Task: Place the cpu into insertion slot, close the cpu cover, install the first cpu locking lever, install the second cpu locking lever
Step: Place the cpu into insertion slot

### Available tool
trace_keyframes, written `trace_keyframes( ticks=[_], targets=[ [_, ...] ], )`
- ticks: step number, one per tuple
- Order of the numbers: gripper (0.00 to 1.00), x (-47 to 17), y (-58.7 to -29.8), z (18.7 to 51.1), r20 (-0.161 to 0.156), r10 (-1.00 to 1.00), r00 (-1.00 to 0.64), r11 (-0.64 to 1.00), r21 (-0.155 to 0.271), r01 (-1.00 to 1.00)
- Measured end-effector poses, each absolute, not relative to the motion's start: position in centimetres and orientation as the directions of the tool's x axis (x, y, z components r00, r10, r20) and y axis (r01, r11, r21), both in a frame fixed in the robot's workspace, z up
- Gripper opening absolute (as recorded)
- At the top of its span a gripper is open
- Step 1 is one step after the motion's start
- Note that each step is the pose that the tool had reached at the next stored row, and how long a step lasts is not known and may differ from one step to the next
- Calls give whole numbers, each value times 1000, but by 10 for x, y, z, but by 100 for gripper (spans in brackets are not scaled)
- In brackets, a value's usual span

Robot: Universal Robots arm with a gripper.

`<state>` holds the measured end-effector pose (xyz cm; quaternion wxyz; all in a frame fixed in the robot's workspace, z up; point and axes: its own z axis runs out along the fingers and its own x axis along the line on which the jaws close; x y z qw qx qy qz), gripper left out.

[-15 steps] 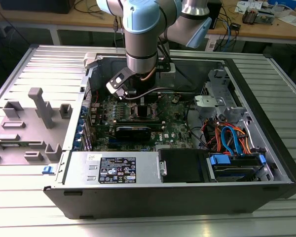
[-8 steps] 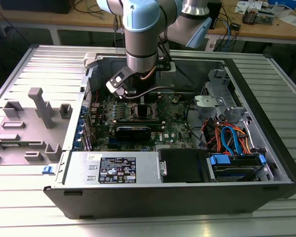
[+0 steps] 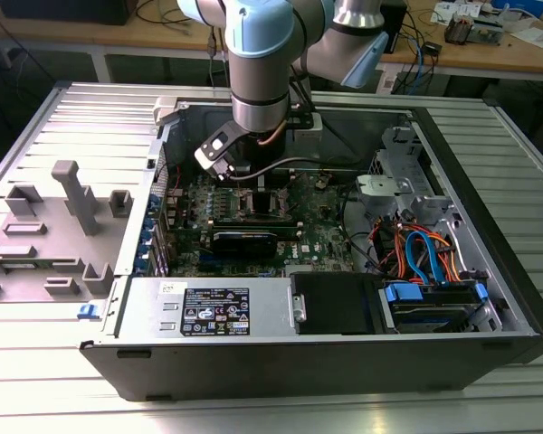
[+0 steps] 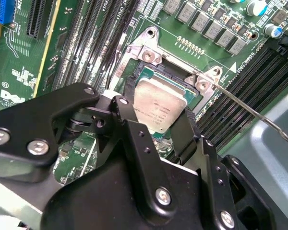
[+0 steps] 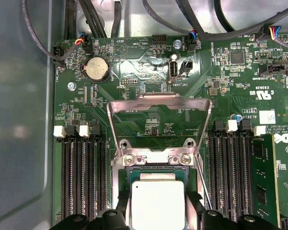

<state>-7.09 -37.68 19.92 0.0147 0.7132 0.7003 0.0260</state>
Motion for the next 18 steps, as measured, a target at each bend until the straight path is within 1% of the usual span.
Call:
trace_keyframes(
  ticks=[13,14,18],
  targets=[
    [55,-71,-377,199,17,1000,11,-12,58,998],
    [61,-71,-377,199,17,1000,11,-12,58,998],
    [61,-71,-377,199,17,1000,11,-12,58,998]
  ],
)
